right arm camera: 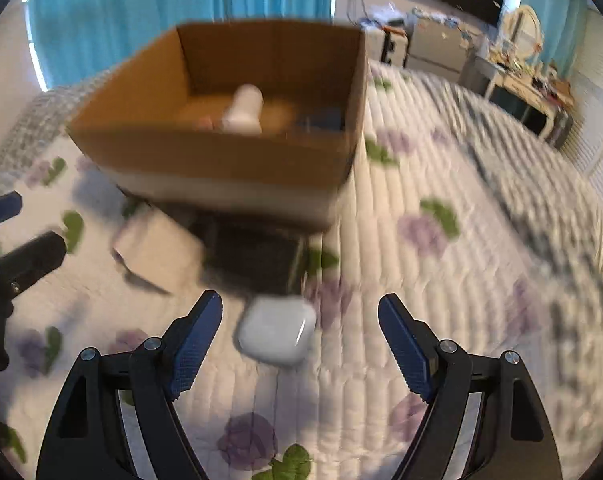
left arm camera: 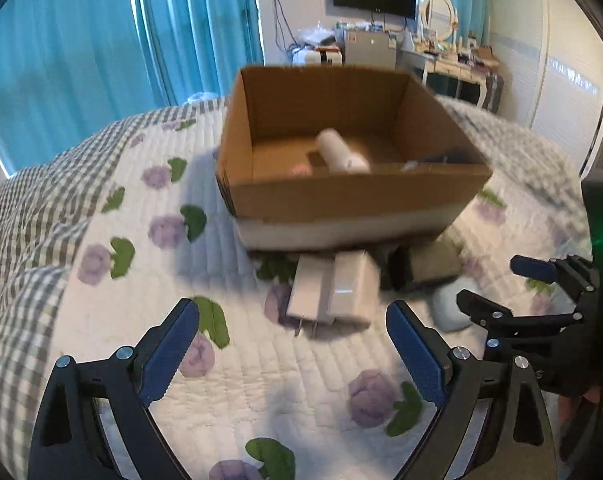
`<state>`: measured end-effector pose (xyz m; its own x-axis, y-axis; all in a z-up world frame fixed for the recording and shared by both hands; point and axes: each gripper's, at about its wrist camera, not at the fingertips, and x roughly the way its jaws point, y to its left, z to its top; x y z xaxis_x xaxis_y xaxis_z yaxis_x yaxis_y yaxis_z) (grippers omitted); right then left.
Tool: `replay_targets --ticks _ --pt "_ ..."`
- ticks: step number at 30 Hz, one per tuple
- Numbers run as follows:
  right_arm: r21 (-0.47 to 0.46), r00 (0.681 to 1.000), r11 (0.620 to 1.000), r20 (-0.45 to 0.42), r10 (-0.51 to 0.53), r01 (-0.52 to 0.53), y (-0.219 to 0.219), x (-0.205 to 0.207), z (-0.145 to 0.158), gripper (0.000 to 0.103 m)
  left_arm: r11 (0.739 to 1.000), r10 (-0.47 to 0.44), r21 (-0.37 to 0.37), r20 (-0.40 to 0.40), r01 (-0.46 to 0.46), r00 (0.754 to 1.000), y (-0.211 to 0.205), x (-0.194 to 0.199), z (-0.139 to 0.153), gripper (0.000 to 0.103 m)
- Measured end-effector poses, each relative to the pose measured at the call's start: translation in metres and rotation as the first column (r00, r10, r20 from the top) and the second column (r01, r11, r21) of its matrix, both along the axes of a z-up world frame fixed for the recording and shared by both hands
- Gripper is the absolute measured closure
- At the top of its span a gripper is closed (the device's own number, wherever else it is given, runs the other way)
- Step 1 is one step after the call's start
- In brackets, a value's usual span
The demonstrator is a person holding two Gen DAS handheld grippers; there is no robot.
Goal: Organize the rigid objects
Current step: 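Grasp the white earbud case with the right gripper while the left grasps a white charger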
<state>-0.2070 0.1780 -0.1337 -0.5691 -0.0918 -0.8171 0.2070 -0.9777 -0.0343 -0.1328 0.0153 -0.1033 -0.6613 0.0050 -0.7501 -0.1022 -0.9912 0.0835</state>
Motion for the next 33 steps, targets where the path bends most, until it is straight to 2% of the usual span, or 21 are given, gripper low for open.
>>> replay_targets --ticks 4,6,9,11,12,13,16,19,21,25,26,30,31,32,33 --pt "0.008 0.998 1.0 0.058 0.007 -0.008 -0.002 -0.004 -0.026 0.023 0.999 -0.009 -0.052 0.04 0.011 0.999 0.004 -0.001 -0.025 0.007" --pt "-0.016 0.997 1.0 0.08 0.01 -0.009 -0.003 -0.008 -0.033 0.023 0.999 -0.012 -0.049 0.054 0.015 0.998 0.003 -0.002 -0.03 0.007" --pt "0.023 0.995 1.0 0.097 -0.004 0.002 -0.007 -0.012 -0.045 0.023 1.0 -0.003 -0.019 0.057 0.004 0.998 -0.001 -0.003 -0.029 0.007" --pt "0.051 0.996 0.999 0.092 -0.017 0.012 -0.008 -0.014 -0.051 0.029 1.0 0.004 -0.01 0.052 -0.004 0.999 -0.002 -0.003 -0.029 0.007" --pt "0.057 0.997 0.998 0.08 -0.012 0.007 -0.009 -0.013 -0.05 0.041 1.0 0.004 -0.009 0.05 -0.004 0.999 -0.002 -0.003 -0.029 0.007" --pt "0.052 0.997 0.999 0.076 0.001 -0.005 -0.011 -0.012 -0.05 0.047 1.0 0.001 -0.004 0.048 0.0 0.999 -0.002 -0.002 -0.029 0.007" --pt "0.097 0.998 0.995 0.054 0.015 -0.02 -0.015 -0.006 -0.048 0.047 1.0 -0.016 0.019 0.047 0.015 0.999 0.0 -0.002 -0.028 0.007" --pt "0.075 1.0 0.997 0.018 0.013 -0.014 -0.009 0.004 -0.035 0.047 0.999 -0.039 0.019 0.046 0.039 0.998 0.006 -0.003 -0.025 0.011" --pt "0.056 1.0 0.998 -0.015 -0.001 0.001 -0.001 0.01 -0.022 0.047 0.998 -0.054 0.028 0.075 0.052 0.996 0.011 -0.008 -0.025 0.02" --pt "0.009 0.999 0.999 -0.03 -0.032 0.032 0.014 0.007 -0.009 0.047 0.996 -0.079 0.056 0.103 0.074 0.992 0.021 -0.025 -0.026 0.024" --pt "-0.002 0.999 0.999 -0.025 -0.038 0.038 0.017 0.006 -0.009 0.047 0.996 -0.08 0.056 0.117 0.074 0.99 0.023 -0.03 -0.028 0.029" --pt "-0.024 0.999 0.999 -0.011 -0.038 0.038 0.019 0.002 -0.008 0.047 0.997 -0.08 0.034 0.163 0.075 0.983 0.033 -0.052 -0.045 0.043" --pt "-0.027 0.999 0.999 -0.011 -0.036 0.036 0.019 0.0 -0.007 0.047 0.997 -0.078 0.007 0.152 0.078 0.985 0.037 -0.055 -0.048 0.045" --pt "-0.03 0.999 0.999 -0.012 -0.036 0.035 0.016 -0.003 -0.006 0.047 0.995 -0.098 -0.016 0.129 0.101 0.987 0.043 -0.055 -0.049 0.051" --pt "-0.034 0.999 0.999 -0.011 -0.035 0.034 0.018 -0.004 -0.005 0.047 0.993 -0.117 -0.02 0.123 0.12 0.986 0.047 -0.054 -0.048 0.062"
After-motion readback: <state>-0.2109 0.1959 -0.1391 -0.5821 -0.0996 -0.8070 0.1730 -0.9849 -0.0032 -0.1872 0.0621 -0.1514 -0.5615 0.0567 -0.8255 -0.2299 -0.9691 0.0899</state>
